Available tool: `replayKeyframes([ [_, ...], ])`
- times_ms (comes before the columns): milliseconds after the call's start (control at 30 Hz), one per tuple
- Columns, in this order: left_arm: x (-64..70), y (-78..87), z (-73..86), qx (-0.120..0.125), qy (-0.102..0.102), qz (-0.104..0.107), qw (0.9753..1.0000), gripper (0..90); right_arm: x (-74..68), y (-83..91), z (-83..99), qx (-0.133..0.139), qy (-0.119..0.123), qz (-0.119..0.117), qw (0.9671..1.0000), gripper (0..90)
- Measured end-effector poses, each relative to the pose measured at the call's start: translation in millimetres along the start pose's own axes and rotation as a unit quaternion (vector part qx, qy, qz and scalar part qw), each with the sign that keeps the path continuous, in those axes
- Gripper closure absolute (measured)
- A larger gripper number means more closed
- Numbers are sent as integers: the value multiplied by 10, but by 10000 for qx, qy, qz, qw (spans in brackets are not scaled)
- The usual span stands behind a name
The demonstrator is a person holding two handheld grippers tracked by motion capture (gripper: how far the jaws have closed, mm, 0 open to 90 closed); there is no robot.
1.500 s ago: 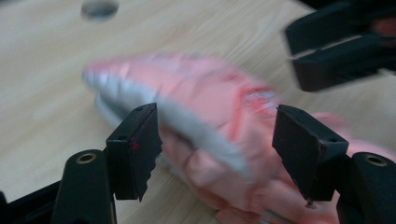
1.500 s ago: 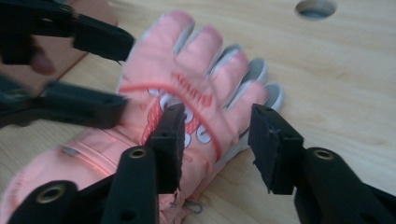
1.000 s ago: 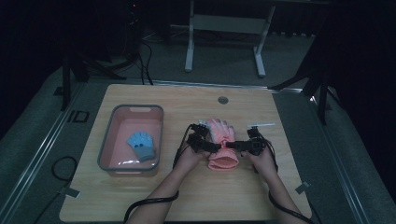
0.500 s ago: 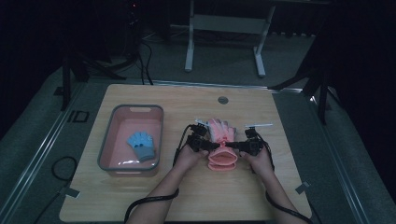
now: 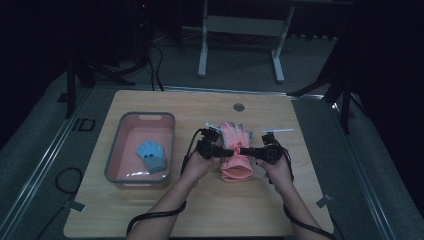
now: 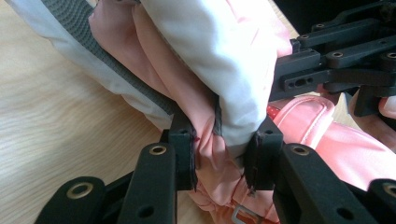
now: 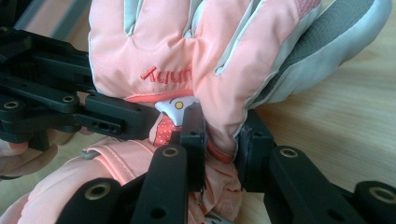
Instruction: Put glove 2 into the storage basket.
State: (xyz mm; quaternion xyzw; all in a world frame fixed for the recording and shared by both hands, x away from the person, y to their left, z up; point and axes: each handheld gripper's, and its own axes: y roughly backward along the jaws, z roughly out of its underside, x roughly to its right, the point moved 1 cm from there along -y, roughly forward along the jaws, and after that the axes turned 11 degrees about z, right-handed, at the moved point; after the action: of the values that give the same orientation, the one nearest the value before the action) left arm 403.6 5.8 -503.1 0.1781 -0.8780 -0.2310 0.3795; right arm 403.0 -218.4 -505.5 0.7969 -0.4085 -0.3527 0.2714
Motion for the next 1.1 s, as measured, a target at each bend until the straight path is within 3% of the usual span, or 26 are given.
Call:
replayKeyframes([
  [133, 31, 87, -31, 17, -16, -14, 10000, 694, -86, 47, -61, 57, 1, -80, 10000, 753],
  [167, 78, 207, -69, 37, -54, -69, 10000, 694, -155, 76, -102, 116, 4, -99, 9999, 753],
  [267, 123, 349, -95, 49, -120, -98, 9999, 694, -257, 119, -155, 194, 57, -125, 9997, 752],
  [333, 123, 349, -95, 49, -120, -98, 9999, 694, -294, 135, -173, 210, 73, -144, 9996, 752],
  [367, 166, 505, -116, 84, -159, -122, 9998, 694, -379, 166, -216, 255, 117, -193, 9994, 752],
  [567, 220, 786, -152, 180, -203, -191, 9995, 694, -612, 217, -358, 334, 247, -262, 9988, 751],
  [1100, 163, 1413, -147, 291, -109, -381, 9988, 694, -1130, 109, -644, 403, 427, -536, 9968, 750],
])
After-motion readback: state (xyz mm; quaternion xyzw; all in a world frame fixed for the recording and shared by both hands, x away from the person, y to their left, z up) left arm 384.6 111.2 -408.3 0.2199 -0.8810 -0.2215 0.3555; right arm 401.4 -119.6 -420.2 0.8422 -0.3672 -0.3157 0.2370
